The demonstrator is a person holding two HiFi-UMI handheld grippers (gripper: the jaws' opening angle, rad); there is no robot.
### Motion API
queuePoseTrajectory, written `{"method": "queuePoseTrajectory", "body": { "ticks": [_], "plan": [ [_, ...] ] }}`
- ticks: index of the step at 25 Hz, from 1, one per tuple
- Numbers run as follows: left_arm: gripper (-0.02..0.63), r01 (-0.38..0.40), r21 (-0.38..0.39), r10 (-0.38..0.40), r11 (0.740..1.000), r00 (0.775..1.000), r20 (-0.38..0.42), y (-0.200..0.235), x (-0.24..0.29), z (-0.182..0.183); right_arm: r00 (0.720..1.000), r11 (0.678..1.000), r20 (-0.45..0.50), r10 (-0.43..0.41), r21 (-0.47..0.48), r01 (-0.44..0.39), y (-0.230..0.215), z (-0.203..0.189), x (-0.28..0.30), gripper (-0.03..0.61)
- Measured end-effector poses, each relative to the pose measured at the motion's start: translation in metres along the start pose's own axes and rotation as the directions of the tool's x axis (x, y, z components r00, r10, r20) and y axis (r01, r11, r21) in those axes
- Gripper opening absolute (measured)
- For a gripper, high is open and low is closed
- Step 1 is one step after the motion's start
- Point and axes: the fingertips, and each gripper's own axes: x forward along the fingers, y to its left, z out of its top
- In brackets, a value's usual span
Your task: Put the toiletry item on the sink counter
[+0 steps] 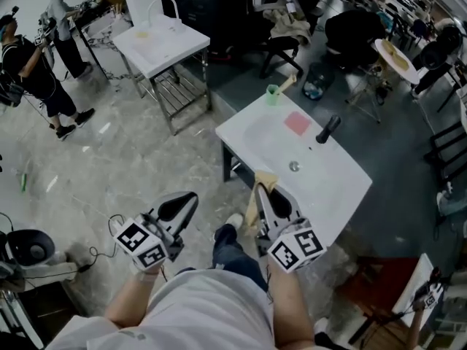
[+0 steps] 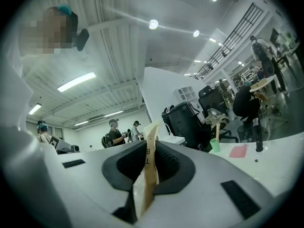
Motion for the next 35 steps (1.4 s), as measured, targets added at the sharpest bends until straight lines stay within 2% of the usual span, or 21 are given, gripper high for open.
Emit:
{"method": "queuePoseTrajectory", "body": {
  "ticks": [11,21,29,35],
  "plan": [
    [0.018,-0.036,-0.021,0.035,0.999,0.999,-0.037,0.095,0.114,0.037,0.998,0.999,-0.062,0.009,0.048,-0.006,-0.098,0.022,0.106,0.046],
    [0.018,-0.038,0.005,0.038,0.999,0.997,-0.067,0.166,0.208,0.061,0.994,0.995,-0.104,0.014,0.096,-0.004,-0.186,0.03,0.188,0.046],
    [0.018,-0.06,0.001,0.06,0.998,0.994,-0.089,0.209,0.249,0.066,0.984,0.984,-0.174,-0.025,0.171,0.055,-0.246,0.014,0.244,0.046],
    [0.018,-0.064,-0.009,0.062,0.998,0.992,-0.11,0.233,0.26,0.071,0.97,0.967,-0.238,-0.057,0.23,0.113,-0.266,-0.004,0.274,0.046]
  ]
}}
